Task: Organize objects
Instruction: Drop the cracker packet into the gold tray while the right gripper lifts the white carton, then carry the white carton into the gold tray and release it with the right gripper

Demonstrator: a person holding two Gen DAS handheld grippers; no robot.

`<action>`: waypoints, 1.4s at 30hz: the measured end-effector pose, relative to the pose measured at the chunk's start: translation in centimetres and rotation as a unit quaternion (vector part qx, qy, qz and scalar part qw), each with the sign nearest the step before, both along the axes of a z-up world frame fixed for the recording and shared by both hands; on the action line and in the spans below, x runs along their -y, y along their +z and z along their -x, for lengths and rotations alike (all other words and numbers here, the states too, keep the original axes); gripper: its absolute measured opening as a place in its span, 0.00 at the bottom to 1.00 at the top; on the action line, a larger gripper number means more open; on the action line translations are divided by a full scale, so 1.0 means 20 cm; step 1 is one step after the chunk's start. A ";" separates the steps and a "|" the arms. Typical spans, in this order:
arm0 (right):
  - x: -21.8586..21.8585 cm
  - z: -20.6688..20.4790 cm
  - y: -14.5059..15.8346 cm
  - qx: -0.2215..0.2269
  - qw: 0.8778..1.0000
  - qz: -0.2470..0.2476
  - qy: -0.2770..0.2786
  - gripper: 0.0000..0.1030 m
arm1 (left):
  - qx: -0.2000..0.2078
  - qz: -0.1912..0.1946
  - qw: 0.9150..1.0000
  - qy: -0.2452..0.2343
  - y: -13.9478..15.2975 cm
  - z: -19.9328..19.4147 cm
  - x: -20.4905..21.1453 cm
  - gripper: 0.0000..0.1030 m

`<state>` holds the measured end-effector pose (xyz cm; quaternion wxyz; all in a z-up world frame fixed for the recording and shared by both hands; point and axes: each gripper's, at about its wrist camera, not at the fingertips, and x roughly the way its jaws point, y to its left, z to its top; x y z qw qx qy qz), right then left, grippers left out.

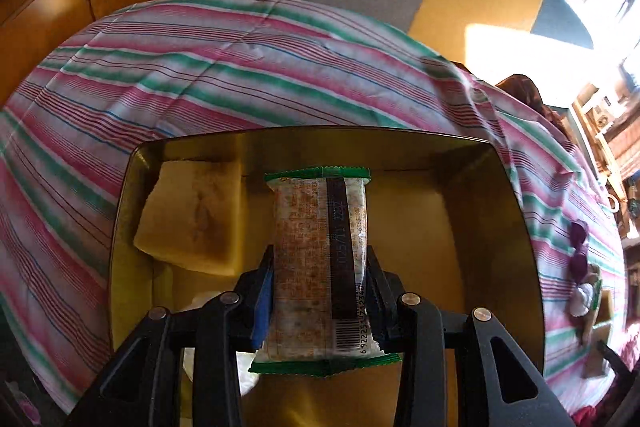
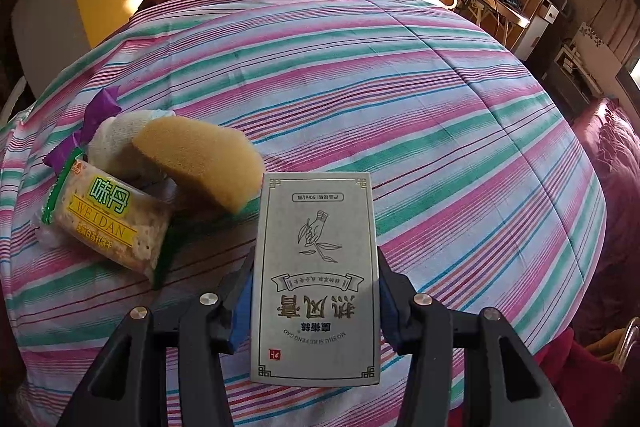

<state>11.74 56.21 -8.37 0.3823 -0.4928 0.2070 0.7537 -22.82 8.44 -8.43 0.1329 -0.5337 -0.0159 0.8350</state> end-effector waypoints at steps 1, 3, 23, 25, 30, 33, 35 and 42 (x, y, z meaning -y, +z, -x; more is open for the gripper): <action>0.00 0.00 0.00 0.000 1.000 0.000 0.000 0.50 | 0.001 0.006 1.000 0.003 -0.02 0.03 0.00 0.38; 0.00 0.00 0.00 0.001 1.000 -0.001 0.001 0.50 | 0.001 0.020 1.000 0.014 -0.04 0.07 0.01 0.39; 0.17 -0.05 0.32 -0.126 0.991 -0.042 0.009 0.49 | -0.140 -0.029 0.990 0.016 0.37 -0.38 0.27 0.54; 0.28 0.01 0.42 -0.157 0.986 -0.036 0.046 0.49 | -0.149 -0.031 0.988 0.020 0.39 -0.46 0.33 0.54; 0.76 0.35 0.58 -0.185 0.961 -0.007 0.204 0.49 | -0.156 -0.036 0.987 0.033 0.38 -0.60 0.46 0.54; 1.11 0.58 0.56 -0.173 0.940 0.017 0.295 0.49 | -0.159 -0.040 0.986 0.040 0.37 -0.67 0.53 0.54; 1.33 0.75 0.51 -0.158 0.923 0.038 0.350 0.49 | -0.164 -0.037 0.985 0.045 0.36 -0.71 0.57 0.54; 1.89 1.17 0.19 -0.053 0.895 0.019 0.442 0.49 | -0.152 -0.043 0.985 0.068 0.30 -0.77 0.72 0.55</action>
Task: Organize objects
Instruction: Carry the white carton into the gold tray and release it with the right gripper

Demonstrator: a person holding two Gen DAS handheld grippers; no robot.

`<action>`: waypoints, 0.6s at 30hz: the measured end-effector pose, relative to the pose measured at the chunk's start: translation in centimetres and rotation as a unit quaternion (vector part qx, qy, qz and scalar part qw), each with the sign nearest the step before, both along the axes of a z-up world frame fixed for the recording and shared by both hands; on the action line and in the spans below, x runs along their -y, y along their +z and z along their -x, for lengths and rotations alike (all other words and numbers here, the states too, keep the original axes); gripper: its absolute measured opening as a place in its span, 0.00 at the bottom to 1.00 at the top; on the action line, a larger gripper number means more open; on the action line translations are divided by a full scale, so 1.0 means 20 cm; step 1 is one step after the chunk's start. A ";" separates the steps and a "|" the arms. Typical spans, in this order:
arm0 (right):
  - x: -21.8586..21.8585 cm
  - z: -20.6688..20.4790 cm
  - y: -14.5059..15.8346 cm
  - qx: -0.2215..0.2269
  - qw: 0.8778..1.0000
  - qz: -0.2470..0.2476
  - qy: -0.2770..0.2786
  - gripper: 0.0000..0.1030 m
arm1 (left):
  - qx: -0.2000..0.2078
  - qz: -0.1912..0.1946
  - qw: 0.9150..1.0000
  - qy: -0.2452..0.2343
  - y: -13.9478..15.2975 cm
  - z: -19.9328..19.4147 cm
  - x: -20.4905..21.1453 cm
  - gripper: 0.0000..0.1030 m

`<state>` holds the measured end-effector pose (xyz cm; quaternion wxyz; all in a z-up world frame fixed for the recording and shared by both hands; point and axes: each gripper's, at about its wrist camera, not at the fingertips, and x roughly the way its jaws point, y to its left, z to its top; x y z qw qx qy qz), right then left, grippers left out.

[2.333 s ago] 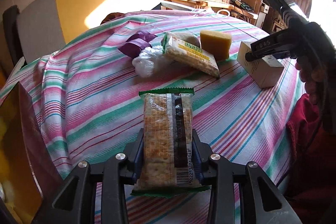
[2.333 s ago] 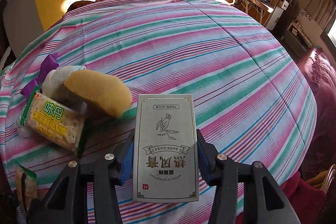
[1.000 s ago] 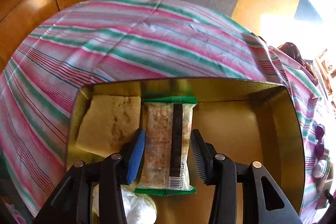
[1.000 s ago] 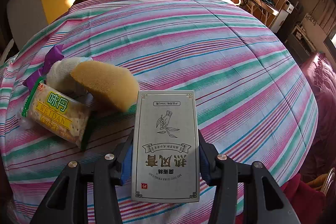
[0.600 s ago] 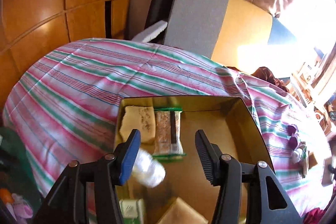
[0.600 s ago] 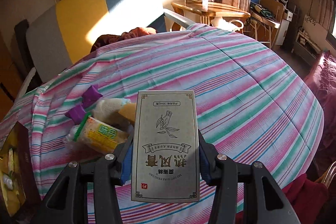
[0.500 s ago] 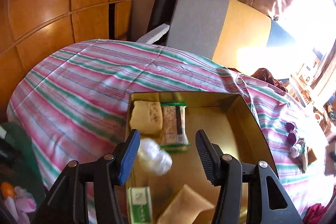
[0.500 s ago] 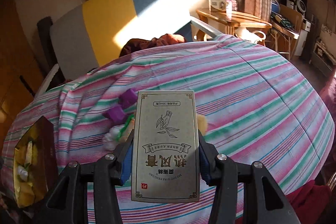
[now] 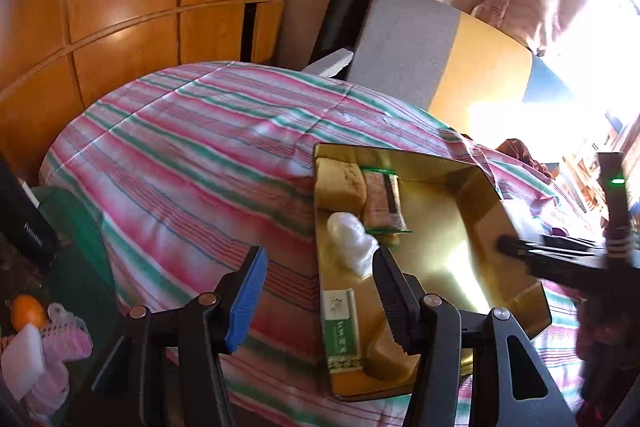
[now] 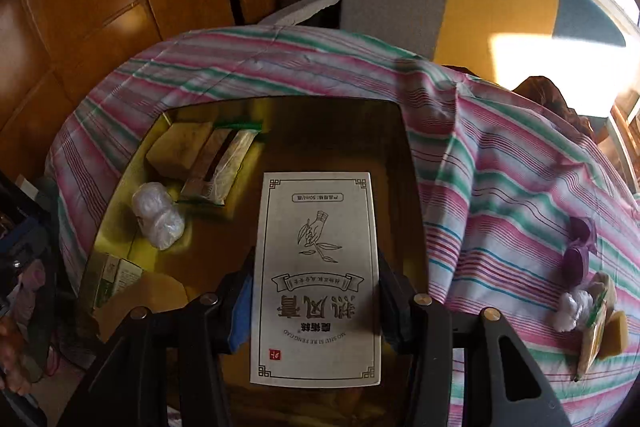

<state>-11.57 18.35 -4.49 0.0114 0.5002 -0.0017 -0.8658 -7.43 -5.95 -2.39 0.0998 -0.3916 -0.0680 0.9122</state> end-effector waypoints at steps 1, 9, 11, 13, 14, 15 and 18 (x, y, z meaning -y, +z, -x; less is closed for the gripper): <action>0.06 0.04 -0.04 0.009 1.000 -0.011 0.006 0.49 | 0.004 -0.003 1.000 0.003 -0.01 0.00 0.02 0.55; 0.42 0.16 -0.21 0.040 0.995 -0.018 0.090 0.50 | 0.024 -0.008 0.999 0.025 -0.11 -0.02 0.12 0.55; 0.49 0.14 -0.22 0.036 0.992 -0.018 0.118 0.50 | 0.026 -0.009 0.999 0.028 -0.12 -0.02 0.13 0.55; 0.53 0.12 -0.21 0.027 0.990 -0.032 0.133 0.51 | 0.026 -0.009 0.999 0.030 -0.12 -0.02 0.14 0.55; 0.52 0.12 -0.21 0.026 0.990 -0.028 0.134 0.52 | 0.026 -0.008 0.999 0.031 -0.12 -0.02 0.14 0.56; 0.52 0.12 -0.20 0.023 0.991 -0.025 0.131 0.53 | 0.024 -0.006 0.999 0.030 -0.12 -0.02 0.14 0.58; 0.48 0.09 -0.17 0.009 0.992 -0.009 0.126 0.67 | 0.014 0.007 0.999 0.029 -0.09 -0.03 0.11 0.59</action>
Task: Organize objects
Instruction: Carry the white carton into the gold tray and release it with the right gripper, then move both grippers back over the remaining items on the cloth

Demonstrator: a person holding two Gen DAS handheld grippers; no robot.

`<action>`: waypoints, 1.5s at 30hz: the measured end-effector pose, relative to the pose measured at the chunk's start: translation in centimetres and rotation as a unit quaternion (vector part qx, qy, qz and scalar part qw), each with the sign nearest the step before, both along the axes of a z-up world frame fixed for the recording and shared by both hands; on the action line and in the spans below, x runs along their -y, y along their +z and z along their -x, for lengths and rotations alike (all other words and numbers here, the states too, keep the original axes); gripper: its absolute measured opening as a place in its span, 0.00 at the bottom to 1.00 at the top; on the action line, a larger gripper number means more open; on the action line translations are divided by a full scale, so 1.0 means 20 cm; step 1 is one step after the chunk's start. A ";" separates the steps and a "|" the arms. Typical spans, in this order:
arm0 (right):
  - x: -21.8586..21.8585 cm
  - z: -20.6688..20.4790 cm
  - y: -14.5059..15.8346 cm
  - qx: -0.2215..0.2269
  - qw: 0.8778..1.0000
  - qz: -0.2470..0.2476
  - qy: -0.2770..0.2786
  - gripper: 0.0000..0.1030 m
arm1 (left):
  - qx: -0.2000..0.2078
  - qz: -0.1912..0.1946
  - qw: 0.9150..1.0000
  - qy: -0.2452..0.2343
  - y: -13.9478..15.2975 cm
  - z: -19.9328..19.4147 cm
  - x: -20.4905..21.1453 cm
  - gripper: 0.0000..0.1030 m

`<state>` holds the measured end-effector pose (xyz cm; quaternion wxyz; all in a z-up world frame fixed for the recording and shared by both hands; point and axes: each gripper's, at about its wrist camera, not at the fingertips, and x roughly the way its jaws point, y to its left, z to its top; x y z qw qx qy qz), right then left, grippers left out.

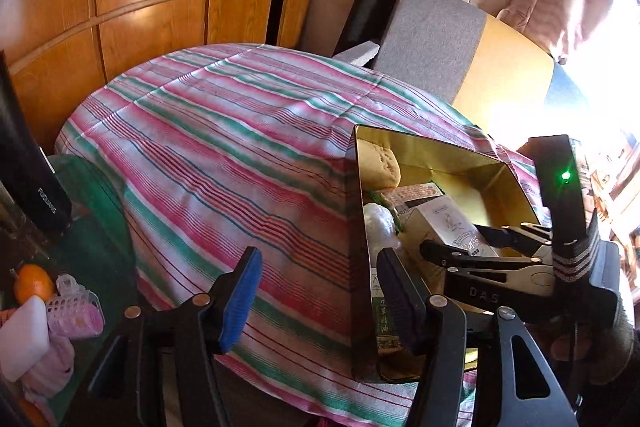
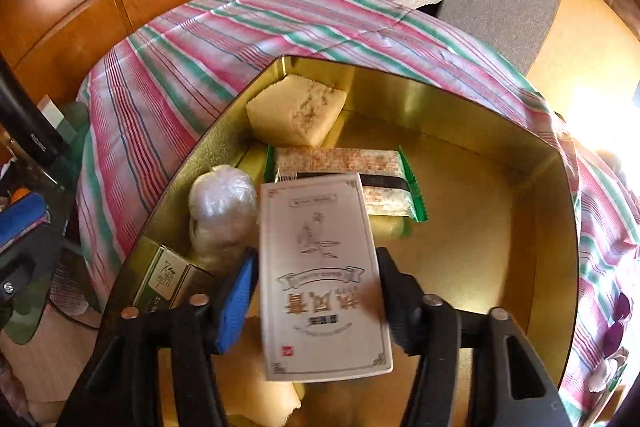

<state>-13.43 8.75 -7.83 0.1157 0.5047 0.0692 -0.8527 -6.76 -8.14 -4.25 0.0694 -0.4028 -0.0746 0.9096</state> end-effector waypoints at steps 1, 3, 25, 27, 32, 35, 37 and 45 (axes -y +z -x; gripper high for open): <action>-0.02 -0.01 0.02 -0.008 1.000 0.005 -0.005 0.69 | -0.004 0.004 1.000 -0.001 0.01 0.00 -0.01 0.59; -0.06 -0.04 0.06 -0.022 0.999 0.017 -0.017 0.71 | -0.015 0.011 1.000 -0.003 0.04 -0.02 -0.03 0.59; -0.73 -0.45 0.34 -0.115 0.978 0.024 -0.175 0.71 | -0.107 0.099 0.985 -0.087 0.30 -0.22 -0.44 0.62; -0.83 -0.48 0.34 -0.116 0.974 0.022 -0.195 0.71 | -0.105 0.105 0.984 -0.097 0.30 -0.23 -0.48 0.63; -1.12 -0.56 0.34 -0.114 0.962 0.010 -0.248 0.71 | -0.105 0.117 0.979 -0.129 0.29 -0.23 -0.63 0.63; -1.30 -0.61 0.32 -0.111 0.954 -0.003 -0.280 0.71 | -0.103 0.125 0.975 -0.151 0.29 -0.23 -0.73 0.63; -1.44 -0.65 0.32 -0.112 0.946 -0.011 -0.304 0.71 | -0.099 0.129 0.972 -0.169 0.28 -0.22 -0.80 0.63; -2.04 -0.86 0.33 -0.119 0.896 -0.037 -0.427 0.71 | -0.082 0.126 0.954 -0.259 0.27 -0.19 -1.20 0.65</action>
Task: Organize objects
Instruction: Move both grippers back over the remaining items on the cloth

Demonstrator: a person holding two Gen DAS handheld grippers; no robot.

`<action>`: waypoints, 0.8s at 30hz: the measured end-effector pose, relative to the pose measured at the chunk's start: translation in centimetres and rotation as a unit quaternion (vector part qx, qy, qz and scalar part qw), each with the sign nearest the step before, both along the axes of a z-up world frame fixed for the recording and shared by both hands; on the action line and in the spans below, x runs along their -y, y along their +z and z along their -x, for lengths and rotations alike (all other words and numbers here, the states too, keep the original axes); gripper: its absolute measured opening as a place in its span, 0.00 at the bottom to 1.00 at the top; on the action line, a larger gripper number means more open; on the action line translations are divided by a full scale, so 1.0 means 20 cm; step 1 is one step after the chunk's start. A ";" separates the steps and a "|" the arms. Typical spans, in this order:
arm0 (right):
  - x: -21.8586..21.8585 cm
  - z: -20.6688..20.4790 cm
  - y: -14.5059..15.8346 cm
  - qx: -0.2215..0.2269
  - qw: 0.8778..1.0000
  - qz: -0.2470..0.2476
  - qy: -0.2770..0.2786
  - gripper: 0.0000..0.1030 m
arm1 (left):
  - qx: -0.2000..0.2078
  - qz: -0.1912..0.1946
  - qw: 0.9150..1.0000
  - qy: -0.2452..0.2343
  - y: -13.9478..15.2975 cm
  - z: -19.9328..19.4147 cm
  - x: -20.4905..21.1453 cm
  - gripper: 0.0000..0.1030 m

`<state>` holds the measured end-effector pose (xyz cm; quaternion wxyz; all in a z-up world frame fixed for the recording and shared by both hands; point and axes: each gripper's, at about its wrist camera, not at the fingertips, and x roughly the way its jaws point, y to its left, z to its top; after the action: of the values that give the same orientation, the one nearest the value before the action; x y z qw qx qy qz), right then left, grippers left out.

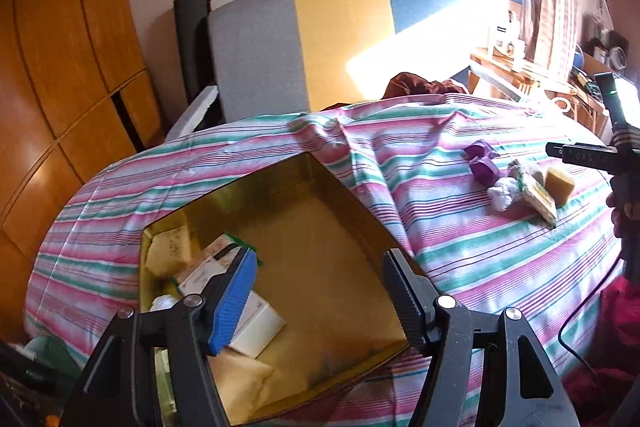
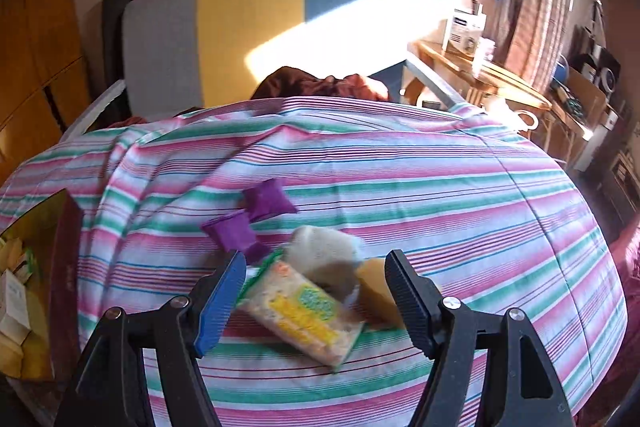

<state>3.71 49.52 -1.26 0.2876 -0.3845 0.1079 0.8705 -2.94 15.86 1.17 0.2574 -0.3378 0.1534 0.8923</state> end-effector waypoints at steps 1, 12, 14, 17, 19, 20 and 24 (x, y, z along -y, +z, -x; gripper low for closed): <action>-0.06 -0.03 -0.01 -0.002 1.000 0.000 -0.015 0.71 | 0.004 0.000 1.000 -0.012 0.00 0.00 -0.05 0.65; -0.35 -0.22 -0.11 -0.035 0.990 0.092 -0.103 0.71 | 0.067 0.028 0.992 -0.100 -0.13 0.16 -0.71 0.64; -0.36 -0.23 -0.10 -0.043 0.989 0.099 -0.103 0.71 | 0.103 0.025 0.989 -0.104 -0.18 0.22 -0.81 0.64; -0.36 -0.24 -0.09 -0.051 0.988 0.105 -0.100 0.71 | 0.160 0.014 0.982 -0.100 -0.26 0.29 -0.95 0.61; -0.36 -0.23 -0.09 -0.053 0.988 0.110 -0.098 0.71 | 0.190 0.007 0.977 -0.094 -0.30 0.34 -1.05 0.61; -0.36 -0.23 -0.08 -0.053 0.988 0.113 -0.096 0.71 | 0.202 0.006 0.975 -0.091 -0.32 0.35 -1.09 0.59; -0.36 -0.22 -0.08 -0.056 0.987 0.119 -0.088 0.71 | 0.245 -0.003 0.967 -0.075 -0.39 0.42 -1.25 0.58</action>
<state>8.18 56.66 -2.77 0.3084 -0.3553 0.2599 0.8433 -11.26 40.94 -6.70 0.3544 -0.5328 0.1082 0.7608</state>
